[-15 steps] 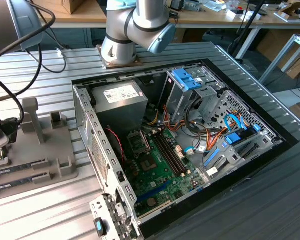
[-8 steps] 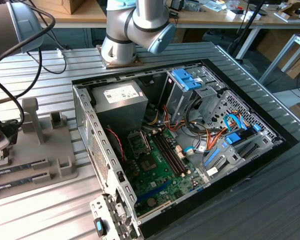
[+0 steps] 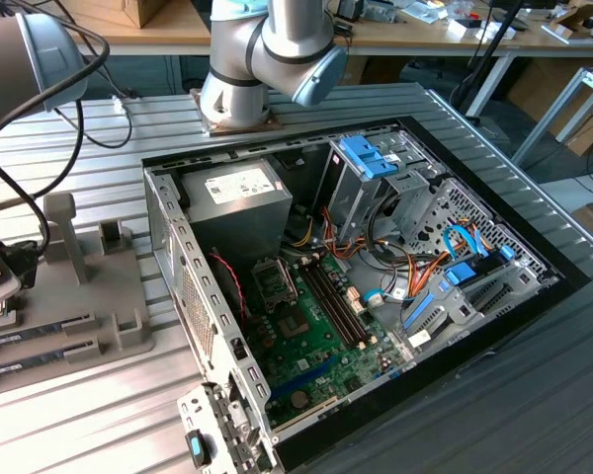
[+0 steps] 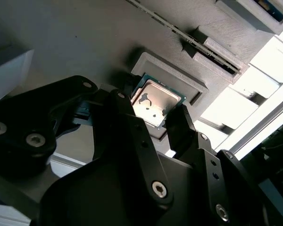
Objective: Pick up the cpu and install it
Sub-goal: 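Pick up the cpu and move it towards the insertion slot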
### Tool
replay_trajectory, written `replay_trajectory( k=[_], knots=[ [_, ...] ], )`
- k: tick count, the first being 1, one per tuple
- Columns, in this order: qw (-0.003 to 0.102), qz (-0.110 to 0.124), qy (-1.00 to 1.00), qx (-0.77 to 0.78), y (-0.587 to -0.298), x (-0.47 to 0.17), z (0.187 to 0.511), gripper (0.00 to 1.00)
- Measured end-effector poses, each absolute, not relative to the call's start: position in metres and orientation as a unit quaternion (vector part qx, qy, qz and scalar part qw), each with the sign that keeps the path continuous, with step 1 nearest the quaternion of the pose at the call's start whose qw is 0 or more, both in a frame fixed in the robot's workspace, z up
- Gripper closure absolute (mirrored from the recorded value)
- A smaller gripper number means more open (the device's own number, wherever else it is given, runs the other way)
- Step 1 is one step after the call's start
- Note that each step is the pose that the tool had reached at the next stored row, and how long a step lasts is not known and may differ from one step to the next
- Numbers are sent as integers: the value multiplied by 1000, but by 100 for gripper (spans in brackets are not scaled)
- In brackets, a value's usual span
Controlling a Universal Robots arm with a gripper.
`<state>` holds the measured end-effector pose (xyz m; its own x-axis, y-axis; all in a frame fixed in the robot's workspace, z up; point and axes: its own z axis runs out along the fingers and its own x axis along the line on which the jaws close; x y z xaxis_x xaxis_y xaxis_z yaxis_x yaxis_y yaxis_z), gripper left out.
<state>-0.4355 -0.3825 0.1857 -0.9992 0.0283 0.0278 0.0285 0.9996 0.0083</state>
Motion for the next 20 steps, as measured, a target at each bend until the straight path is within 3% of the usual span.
replay_trajectory(
  k=[20],
  knots=[
    [14,2,-1000,-14,-380,-436,189,44]
  ],
)
